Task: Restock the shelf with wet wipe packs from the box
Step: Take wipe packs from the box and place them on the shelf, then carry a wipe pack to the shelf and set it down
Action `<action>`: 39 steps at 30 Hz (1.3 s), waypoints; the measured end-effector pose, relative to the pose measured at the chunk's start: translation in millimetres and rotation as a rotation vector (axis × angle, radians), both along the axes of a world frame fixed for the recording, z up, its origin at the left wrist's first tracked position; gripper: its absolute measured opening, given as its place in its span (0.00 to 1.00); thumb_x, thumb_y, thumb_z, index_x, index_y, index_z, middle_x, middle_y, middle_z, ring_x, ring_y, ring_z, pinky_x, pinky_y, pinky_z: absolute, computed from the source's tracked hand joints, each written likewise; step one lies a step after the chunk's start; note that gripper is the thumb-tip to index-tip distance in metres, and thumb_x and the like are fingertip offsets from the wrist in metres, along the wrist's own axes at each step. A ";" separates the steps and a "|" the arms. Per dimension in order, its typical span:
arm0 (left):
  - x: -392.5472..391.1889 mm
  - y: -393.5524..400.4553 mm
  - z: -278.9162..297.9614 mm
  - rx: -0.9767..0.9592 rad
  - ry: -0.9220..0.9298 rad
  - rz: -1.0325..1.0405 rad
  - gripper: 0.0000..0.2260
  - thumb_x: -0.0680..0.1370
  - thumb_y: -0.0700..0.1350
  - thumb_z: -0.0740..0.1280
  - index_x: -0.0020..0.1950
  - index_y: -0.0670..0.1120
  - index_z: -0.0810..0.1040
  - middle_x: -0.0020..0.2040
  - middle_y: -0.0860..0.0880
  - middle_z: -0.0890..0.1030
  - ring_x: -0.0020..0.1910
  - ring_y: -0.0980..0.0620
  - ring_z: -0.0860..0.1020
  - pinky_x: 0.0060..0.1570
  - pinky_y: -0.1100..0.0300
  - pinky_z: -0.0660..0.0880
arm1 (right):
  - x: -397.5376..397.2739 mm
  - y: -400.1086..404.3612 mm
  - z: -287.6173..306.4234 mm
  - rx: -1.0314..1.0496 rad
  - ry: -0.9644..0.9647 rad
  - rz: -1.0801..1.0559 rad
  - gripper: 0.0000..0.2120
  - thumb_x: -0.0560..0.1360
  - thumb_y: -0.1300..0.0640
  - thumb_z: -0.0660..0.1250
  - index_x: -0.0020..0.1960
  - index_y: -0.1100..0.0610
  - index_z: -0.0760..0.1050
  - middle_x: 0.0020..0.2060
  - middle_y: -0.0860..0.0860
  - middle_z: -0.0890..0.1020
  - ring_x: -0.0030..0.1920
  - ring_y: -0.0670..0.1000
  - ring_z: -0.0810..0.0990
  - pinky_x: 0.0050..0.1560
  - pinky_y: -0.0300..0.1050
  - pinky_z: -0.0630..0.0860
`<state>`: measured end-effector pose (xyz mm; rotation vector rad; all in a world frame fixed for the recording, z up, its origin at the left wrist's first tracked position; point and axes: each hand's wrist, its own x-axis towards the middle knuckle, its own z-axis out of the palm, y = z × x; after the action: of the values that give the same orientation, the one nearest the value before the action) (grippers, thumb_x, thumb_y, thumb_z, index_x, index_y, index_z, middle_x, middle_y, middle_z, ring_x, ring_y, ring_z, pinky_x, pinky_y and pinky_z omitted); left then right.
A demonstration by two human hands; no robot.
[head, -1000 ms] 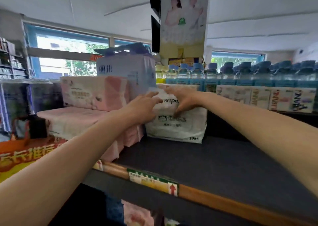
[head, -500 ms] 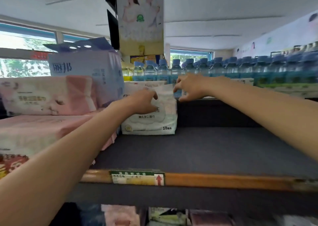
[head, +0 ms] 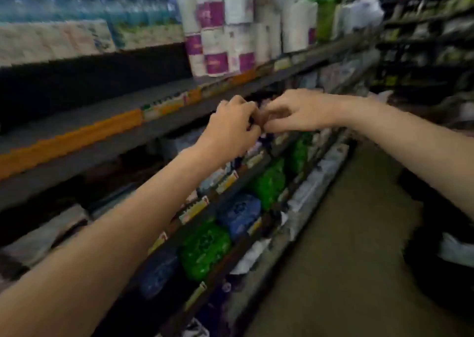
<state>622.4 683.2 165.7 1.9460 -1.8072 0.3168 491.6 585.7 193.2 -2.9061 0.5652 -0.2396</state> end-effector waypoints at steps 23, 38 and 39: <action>-565.1 -107.2 -326.5 1.099 0.018 -0.840 0.14 0.77 0.43 0.61 0.63 0.44 0.72 0.61 0.45 0.76 0.60 0.44 0.74 0.59 0.51 0.72 | -650.2 28.4 -369.7 0.538 0.717 -1.073 0.28 0.75 0.47 0.65 0.70 0.59 0.64 0.66 0.59 0.69 0.66 0.58 0.68 0.63 0.48 0.66; -578.8 -149.3 -433.2 1.197 0.103 -0.556 0.14 0.77 0.36 0.57 0.62 0.39 0.74 0.60 0.40 0.77 0.56 0.41 0.77 0.54 0.54 0.73 | -616.9 -87.6 -507.5 0.733 0.975 -0.677 0.38 0.65 0.46 0.75 0.69 0.56 0.64 0.65 0.55 0.71 0.63 0.56 0.72 0.55 0.48 0.72; -576.5 -152.2 -436.0 1.204 0.128 -0.542 0.14 0.77 0.36 0.58 0.62 0.40 0.73 0.60 0.41 0.77 0.56 0.41 0.76 0.54 0.55 0.73 | -614.6 -89.6 -512.7 0.739 1.012 -0.659 0.41 0.64 0.45 0.76 0.70 0.55 0.62 0.67 0.54 0.70 0.65 0.56 0.71 0.57 0.48 0.71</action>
<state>45.8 531.0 -270.3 1.8342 -2.5900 -1.3072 -122.9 496.1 -319.5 -1.8505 1.3547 1.1526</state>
